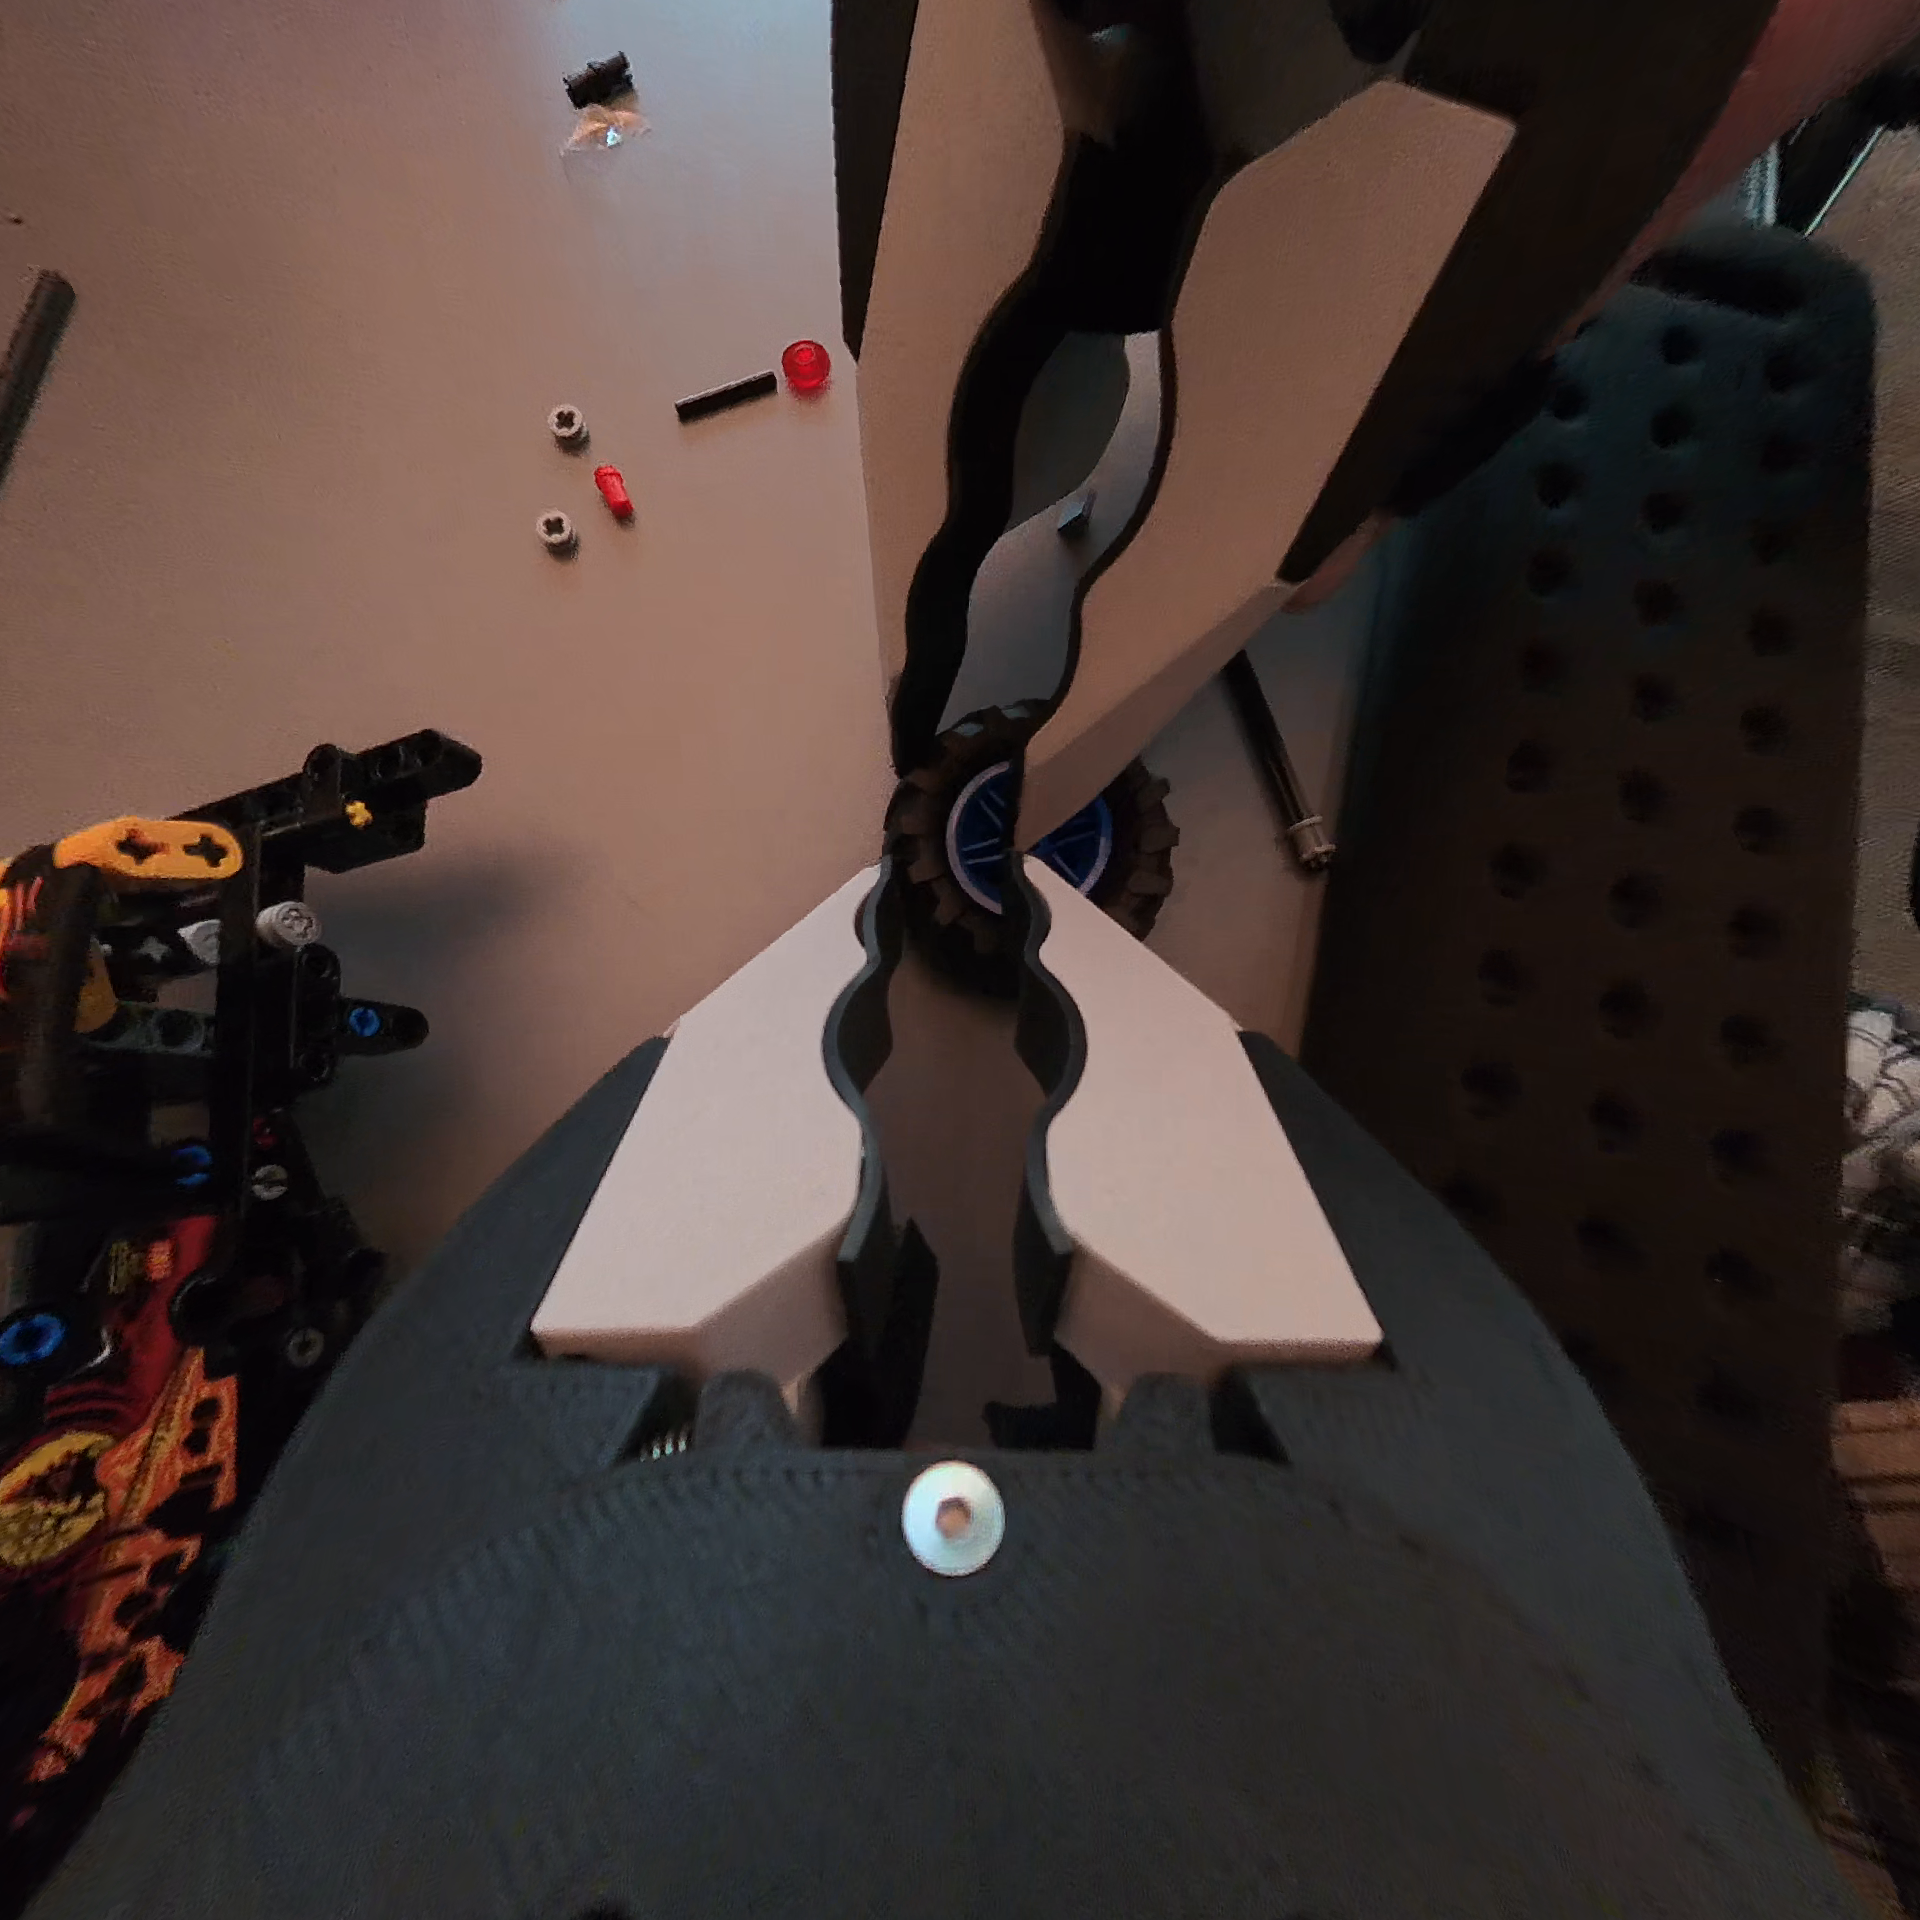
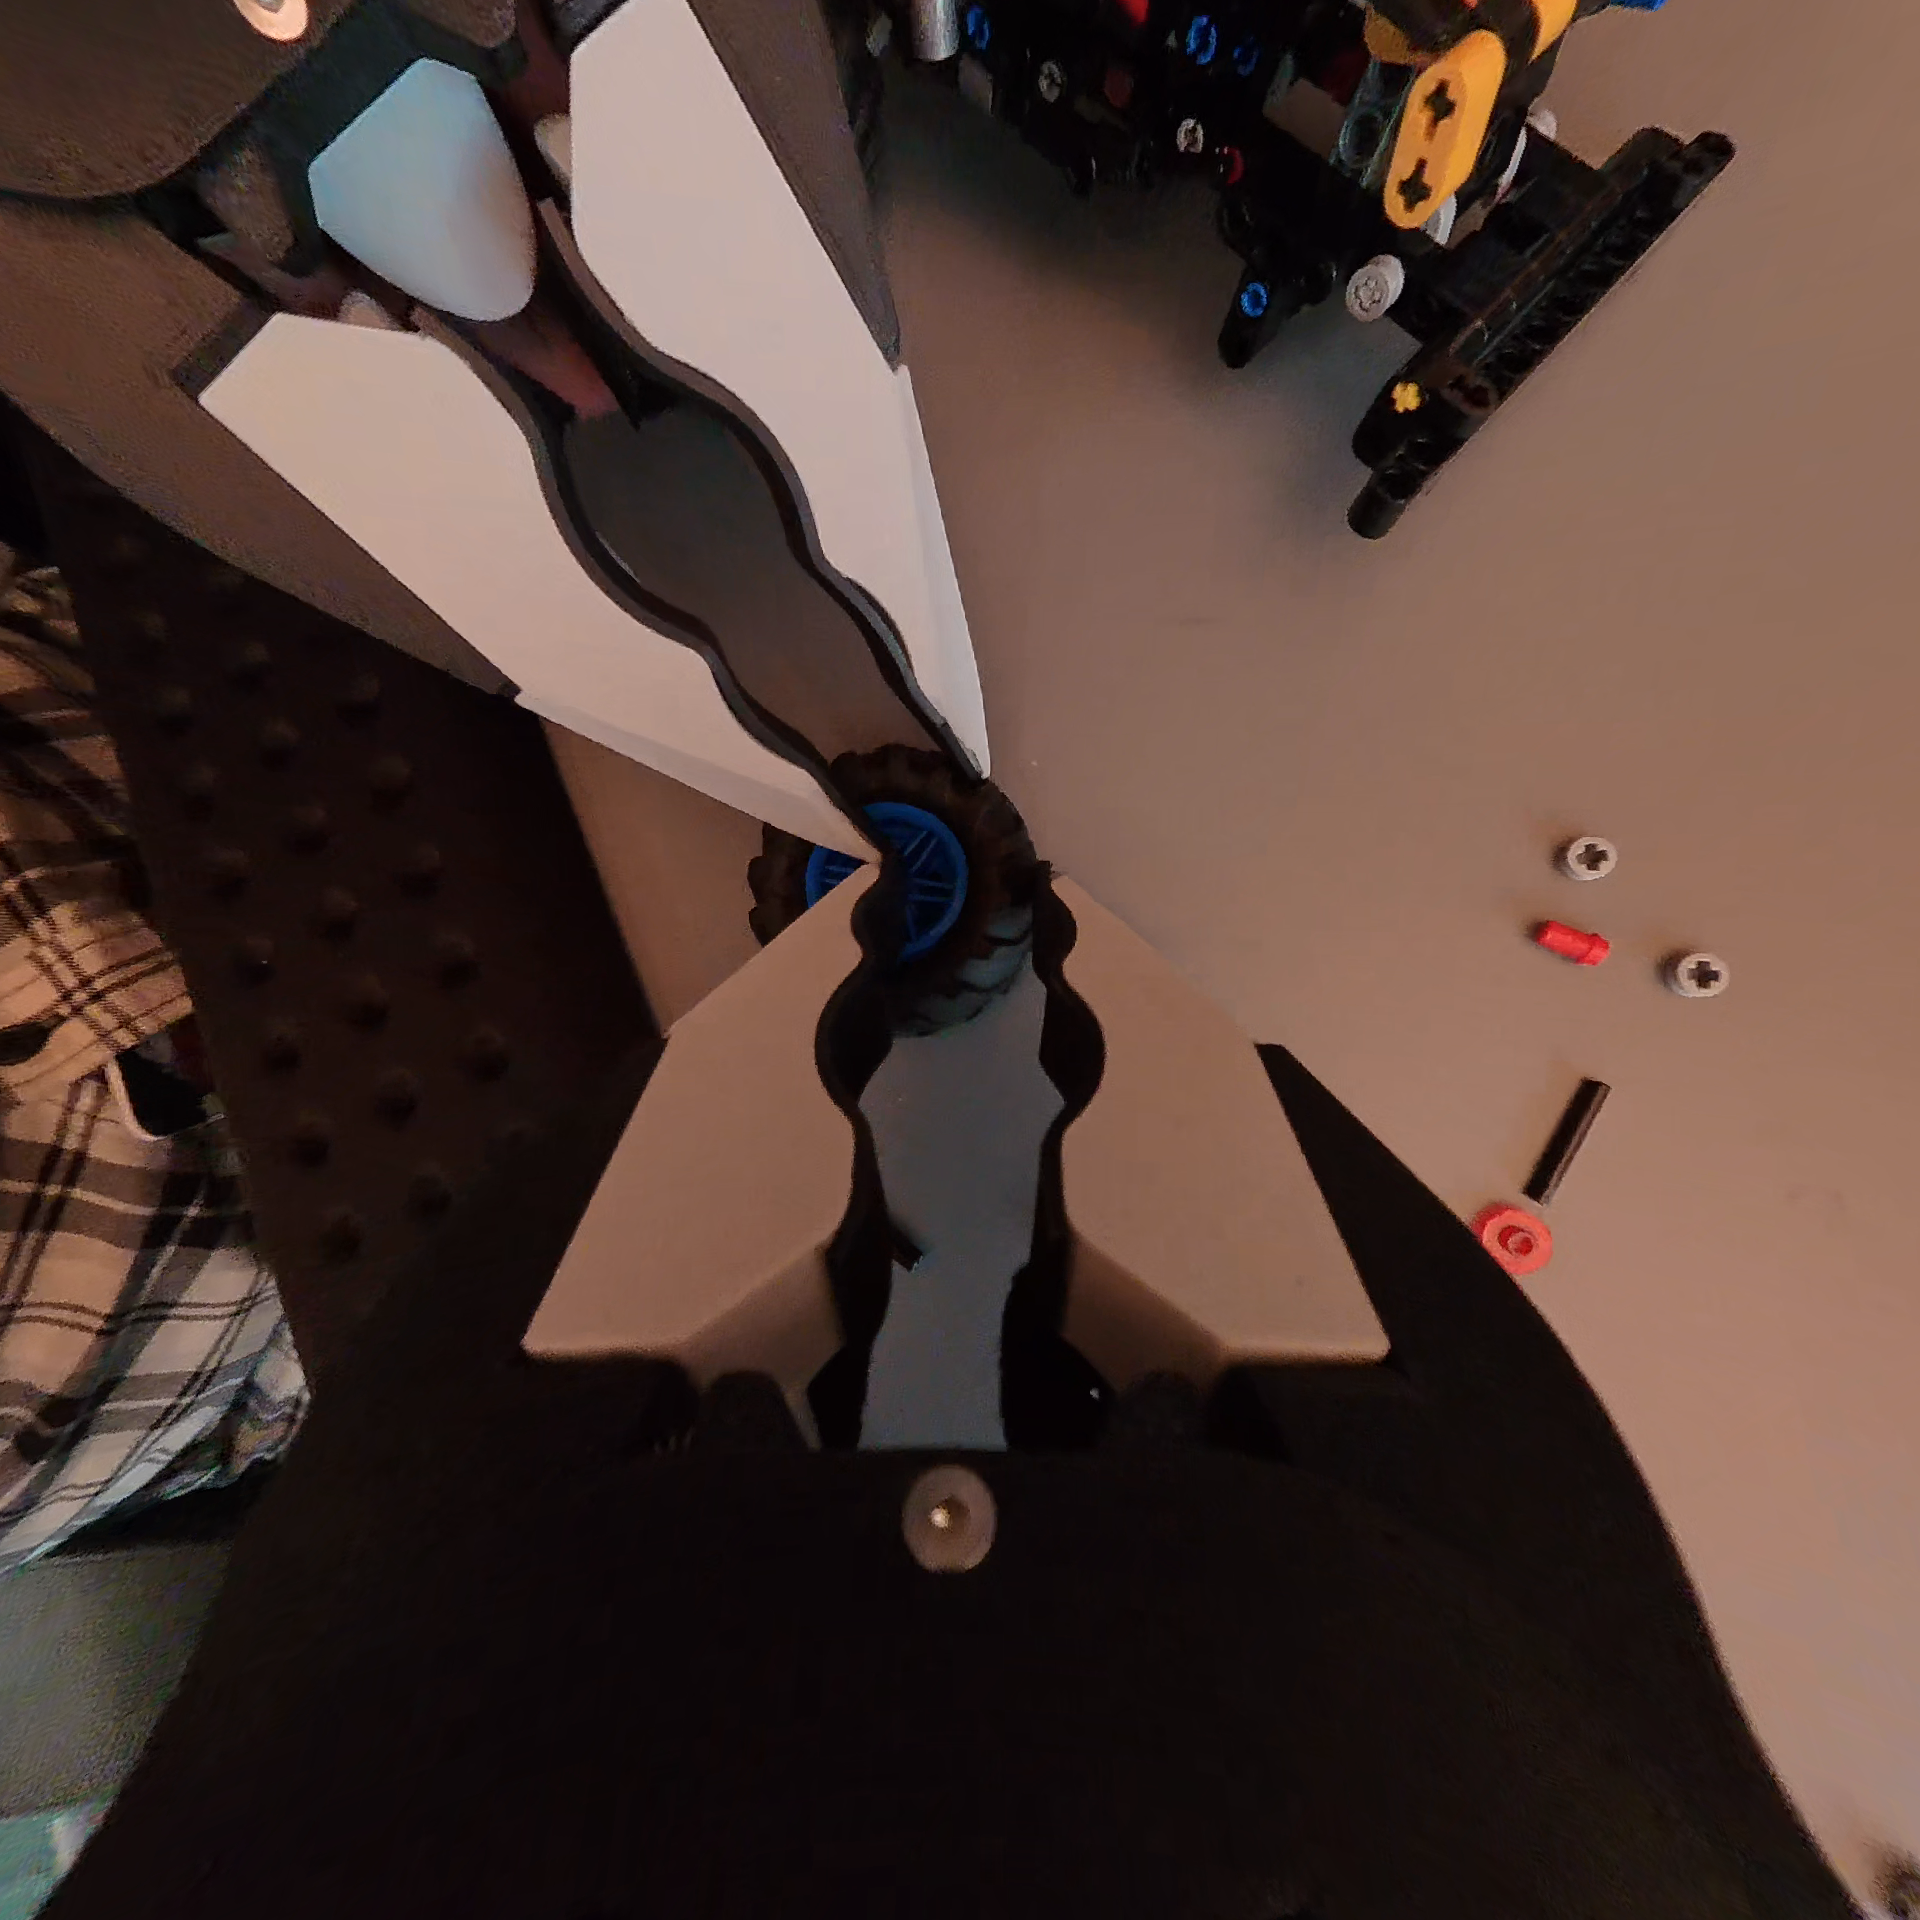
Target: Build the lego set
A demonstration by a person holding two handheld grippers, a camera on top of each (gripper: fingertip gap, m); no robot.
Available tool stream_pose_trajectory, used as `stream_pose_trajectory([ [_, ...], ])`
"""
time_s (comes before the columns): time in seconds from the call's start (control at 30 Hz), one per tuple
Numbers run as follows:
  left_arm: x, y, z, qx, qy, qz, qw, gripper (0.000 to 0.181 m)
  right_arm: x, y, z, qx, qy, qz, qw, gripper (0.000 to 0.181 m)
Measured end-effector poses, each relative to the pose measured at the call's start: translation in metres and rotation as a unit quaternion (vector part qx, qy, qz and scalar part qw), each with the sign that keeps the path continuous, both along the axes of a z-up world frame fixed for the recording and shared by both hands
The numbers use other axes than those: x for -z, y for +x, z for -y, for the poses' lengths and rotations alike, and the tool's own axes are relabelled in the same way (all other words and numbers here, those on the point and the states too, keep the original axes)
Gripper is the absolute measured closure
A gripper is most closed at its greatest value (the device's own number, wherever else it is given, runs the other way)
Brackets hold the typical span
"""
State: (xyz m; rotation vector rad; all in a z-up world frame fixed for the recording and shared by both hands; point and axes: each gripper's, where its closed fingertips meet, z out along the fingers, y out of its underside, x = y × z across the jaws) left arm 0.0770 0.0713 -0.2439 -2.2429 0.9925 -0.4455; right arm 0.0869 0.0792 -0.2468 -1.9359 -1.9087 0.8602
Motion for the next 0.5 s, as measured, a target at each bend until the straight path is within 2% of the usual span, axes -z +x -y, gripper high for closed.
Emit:
stream_pose_trajectory([
  [0.17,-0.001,0.0,0.0,0.002,-0.001,0.007,1.0,0.159,-0.004,0.002,0.001,0.024,-0.013,-0.021,0.999,0.156],
  [0.23,-0.002,0.0,0.0,0.003,0.006,-0.003,1.0,0.16,-0.007,0.014,-0.001,0.016,-0.013,0.003,1.0,0.157],
  [0.27,-0.003,0.0,0.0,0.004,0.007,-0.008,1.0,0.16,-0.008,0.018,-0.006,0.019,-0.009,0.013,1.0,0.15],
  [0.33,-0.004,0.001,-0.001,0.009,0.007,-0.02,1.0,0.161,-0.008,0.015,-0.003,0.007,-0.021,0.02,1.0,0.168],
  [0.5,-0.005,0.002,-0.001,0.01,0.004,-0.017,1.0,0.16,-0.011,0.015,0.0,-0.009,-0.043,0.036,0.998,0.161],
])
